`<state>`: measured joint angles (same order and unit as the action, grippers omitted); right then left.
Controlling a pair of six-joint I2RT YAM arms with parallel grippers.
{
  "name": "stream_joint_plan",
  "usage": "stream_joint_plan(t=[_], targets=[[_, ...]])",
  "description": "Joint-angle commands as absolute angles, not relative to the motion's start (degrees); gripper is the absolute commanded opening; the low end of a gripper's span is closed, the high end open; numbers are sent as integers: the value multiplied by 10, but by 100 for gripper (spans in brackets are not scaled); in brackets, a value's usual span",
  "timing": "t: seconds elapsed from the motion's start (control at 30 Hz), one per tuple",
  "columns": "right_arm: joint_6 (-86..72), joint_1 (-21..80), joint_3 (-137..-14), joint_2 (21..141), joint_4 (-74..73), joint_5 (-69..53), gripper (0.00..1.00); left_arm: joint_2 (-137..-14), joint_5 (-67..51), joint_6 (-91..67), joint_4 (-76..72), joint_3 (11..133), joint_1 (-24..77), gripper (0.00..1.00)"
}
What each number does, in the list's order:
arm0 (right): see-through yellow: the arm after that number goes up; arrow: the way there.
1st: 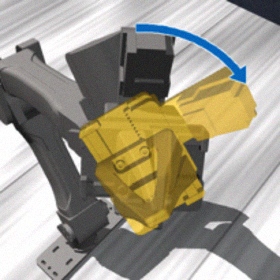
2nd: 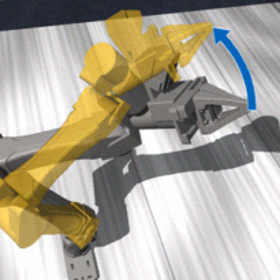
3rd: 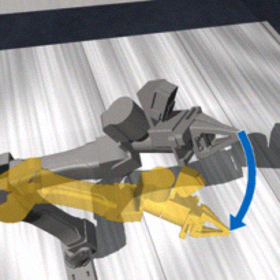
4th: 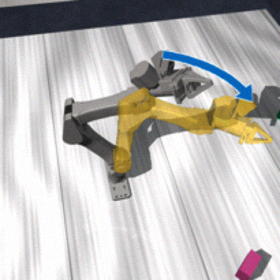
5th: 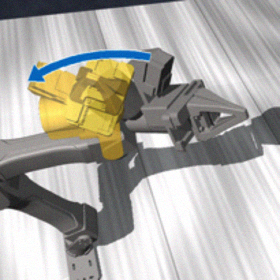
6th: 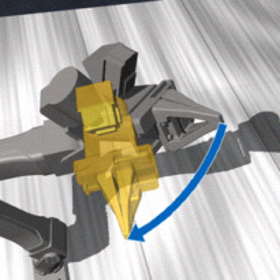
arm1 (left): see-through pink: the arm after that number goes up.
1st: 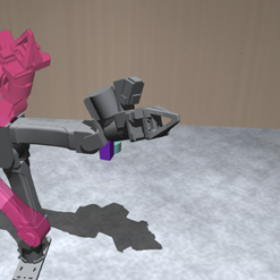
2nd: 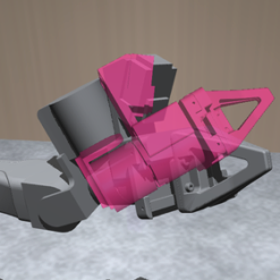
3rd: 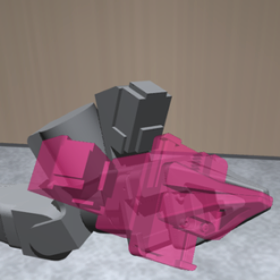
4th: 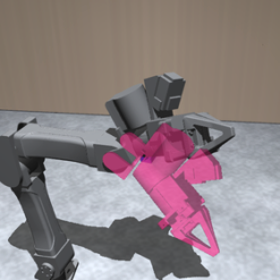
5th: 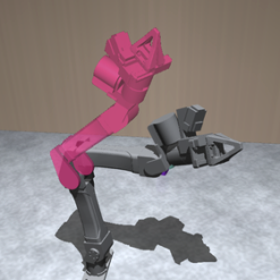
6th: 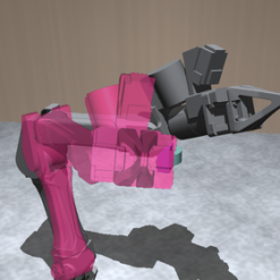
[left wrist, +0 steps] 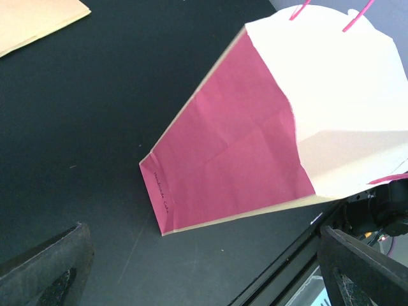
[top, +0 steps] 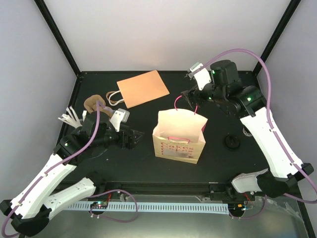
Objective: Pack the takeout coffee
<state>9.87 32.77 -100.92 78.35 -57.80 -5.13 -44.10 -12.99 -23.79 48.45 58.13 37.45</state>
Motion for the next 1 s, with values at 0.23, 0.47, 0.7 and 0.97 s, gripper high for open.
stream_joint_plan(t=[0.23, 0.47, 0.7, 0.97], targets=[[166, 321, -1030, 789, -613, -116, 75, -435, -137, -242, 495, 584, 370, 99], [193, 321, -1039, 814, -622, -115, 62, -435, -134, -242, 498, 588, 369, 99], [199, 321, -1039, 826, -627, -131, 18, -432, -124, -242, 507, 590, 370, 99], [102, 320, -1067, 849, -557, -119, 1, -430, -66, -271, 529, 603, 368, 99]])
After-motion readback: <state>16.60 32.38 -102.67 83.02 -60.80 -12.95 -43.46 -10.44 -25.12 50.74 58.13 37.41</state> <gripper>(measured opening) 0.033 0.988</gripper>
